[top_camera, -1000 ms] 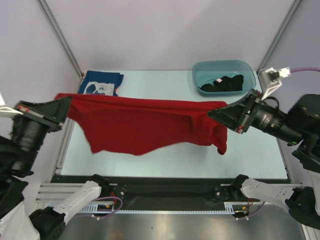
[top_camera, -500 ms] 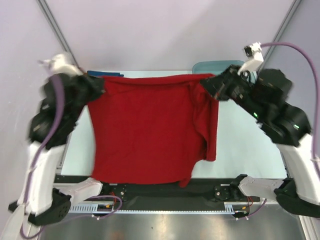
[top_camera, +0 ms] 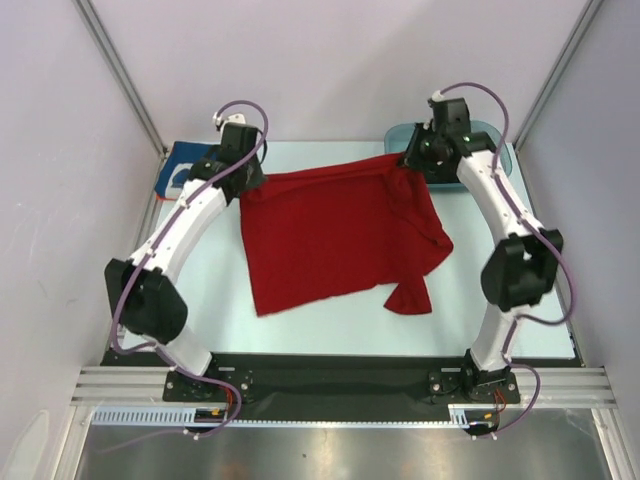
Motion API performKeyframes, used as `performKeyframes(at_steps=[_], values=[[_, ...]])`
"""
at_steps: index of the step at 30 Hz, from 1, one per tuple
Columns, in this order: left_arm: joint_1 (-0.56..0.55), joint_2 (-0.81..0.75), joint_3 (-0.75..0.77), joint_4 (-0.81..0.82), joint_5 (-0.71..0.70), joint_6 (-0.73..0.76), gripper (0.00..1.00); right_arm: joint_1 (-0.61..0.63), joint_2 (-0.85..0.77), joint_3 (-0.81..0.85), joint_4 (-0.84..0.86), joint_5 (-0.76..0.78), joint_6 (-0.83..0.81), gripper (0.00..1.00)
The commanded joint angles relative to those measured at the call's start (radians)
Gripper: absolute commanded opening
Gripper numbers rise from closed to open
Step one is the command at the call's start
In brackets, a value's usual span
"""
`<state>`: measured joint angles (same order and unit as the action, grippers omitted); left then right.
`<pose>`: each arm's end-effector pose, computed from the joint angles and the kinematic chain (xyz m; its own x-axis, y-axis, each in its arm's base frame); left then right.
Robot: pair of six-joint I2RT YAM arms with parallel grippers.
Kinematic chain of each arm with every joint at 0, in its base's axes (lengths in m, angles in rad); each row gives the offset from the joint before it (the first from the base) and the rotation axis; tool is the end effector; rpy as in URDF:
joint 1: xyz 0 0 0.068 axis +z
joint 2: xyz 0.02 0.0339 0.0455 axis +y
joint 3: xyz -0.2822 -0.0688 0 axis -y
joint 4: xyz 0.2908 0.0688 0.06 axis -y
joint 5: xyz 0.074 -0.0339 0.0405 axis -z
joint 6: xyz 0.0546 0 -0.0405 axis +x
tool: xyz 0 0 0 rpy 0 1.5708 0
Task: Fold and stack the t-shirts
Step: Flatten the tshirt out
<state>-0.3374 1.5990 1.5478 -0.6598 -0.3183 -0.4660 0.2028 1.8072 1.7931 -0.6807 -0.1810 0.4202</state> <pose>0.3990 -0.1219 0.3585 -0.5909 -0.2450 -0.7687 -0.1957 0.9679 -0.1580 0.4641 0.1055 0.3620 -0.7086 0.2640 -0.6543 -0.0487 0.9069 0.4186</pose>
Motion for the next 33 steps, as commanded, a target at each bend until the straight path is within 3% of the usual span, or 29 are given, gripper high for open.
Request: performKeyframes(at_steps=[1, 6, 12, 17, 24, 28, 33], values=[[0.057, 0.009, 0.162, 0.075, -0.177, 0.119, 0.00, 0.020, 0.056, 0.283, -0.005, -0.046, -0.083, 0.03], [0.100, -0.019, 0.323, 0.049, -0.151, 0.161, 0.00, 0.050, 0.003, 0.307, -0.095, -0.012, -0.043, 0.00], [0.098, -0.137, 0.344, 0.005, -0.035, 0.049, 0.00, 0.055, -0.300, 0.221, -0.173, 0.069, -0.009, 0.00], [0.098, -0.361, 0.296, -0.004, 0.057, -0.014, 0.01, 0.053, -0.596, 0.111, -0.178, 0.087, 0.043, 0.01], [0.087, -0.689, 0.186, 0.008, 0.134, -0.062, 0.00, 0.053, -0.848, 0.097, -0.282, 0.063, 0.101, 0.02], [0.087, -0.748, 0.209, -0.052, 0.139, -0.062, 0.00, 0.053, -0.885, 0.167, -0.336, 0.031, 0.111, 0.03], [0.087, -0.757, 0.127, -0.038, 0.146, -0.071, 0.00, 0.053, -0.847, 0.166, -0.298, 0.011, 0.126, 0.03]])
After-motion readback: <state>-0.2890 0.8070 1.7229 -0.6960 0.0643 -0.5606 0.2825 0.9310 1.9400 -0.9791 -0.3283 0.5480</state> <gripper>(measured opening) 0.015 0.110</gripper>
